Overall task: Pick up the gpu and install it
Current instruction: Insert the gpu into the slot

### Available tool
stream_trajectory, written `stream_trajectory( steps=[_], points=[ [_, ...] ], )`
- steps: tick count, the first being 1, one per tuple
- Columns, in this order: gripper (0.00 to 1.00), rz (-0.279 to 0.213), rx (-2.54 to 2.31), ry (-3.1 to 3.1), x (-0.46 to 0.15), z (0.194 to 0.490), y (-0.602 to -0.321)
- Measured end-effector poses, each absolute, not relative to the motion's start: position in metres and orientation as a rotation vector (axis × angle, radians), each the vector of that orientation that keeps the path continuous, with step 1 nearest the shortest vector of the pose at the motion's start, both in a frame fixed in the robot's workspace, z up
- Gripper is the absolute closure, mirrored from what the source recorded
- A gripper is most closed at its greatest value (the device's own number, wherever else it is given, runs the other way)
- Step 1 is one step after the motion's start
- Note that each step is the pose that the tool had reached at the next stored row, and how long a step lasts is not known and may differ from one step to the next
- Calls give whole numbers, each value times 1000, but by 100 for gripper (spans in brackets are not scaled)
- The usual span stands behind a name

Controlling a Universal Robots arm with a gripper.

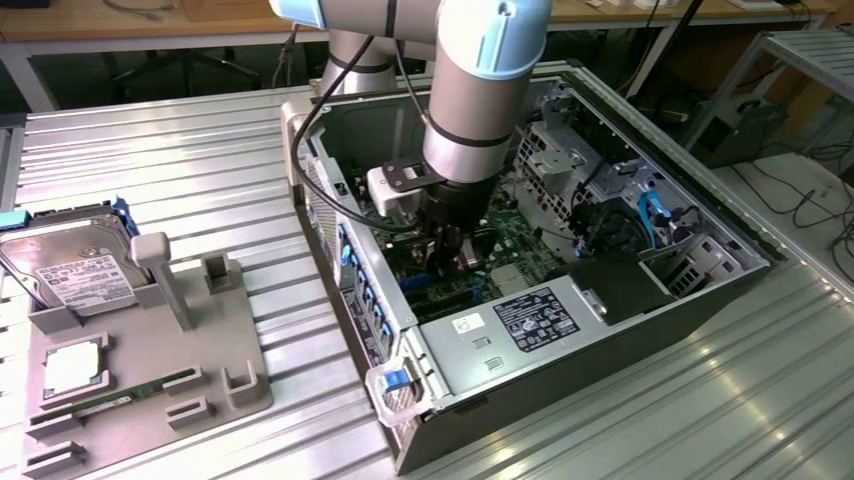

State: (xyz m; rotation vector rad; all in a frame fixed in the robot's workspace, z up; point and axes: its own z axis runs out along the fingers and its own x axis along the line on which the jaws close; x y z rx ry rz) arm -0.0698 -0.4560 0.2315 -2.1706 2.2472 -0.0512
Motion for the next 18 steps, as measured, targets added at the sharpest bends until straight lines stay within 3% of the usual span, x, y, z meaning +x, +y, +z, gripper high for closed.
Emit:
stream_trajectory(
  steps=[18],
  points=[
    [71, -51, -2171, 2247, -73, 228, -456]
  ],
)
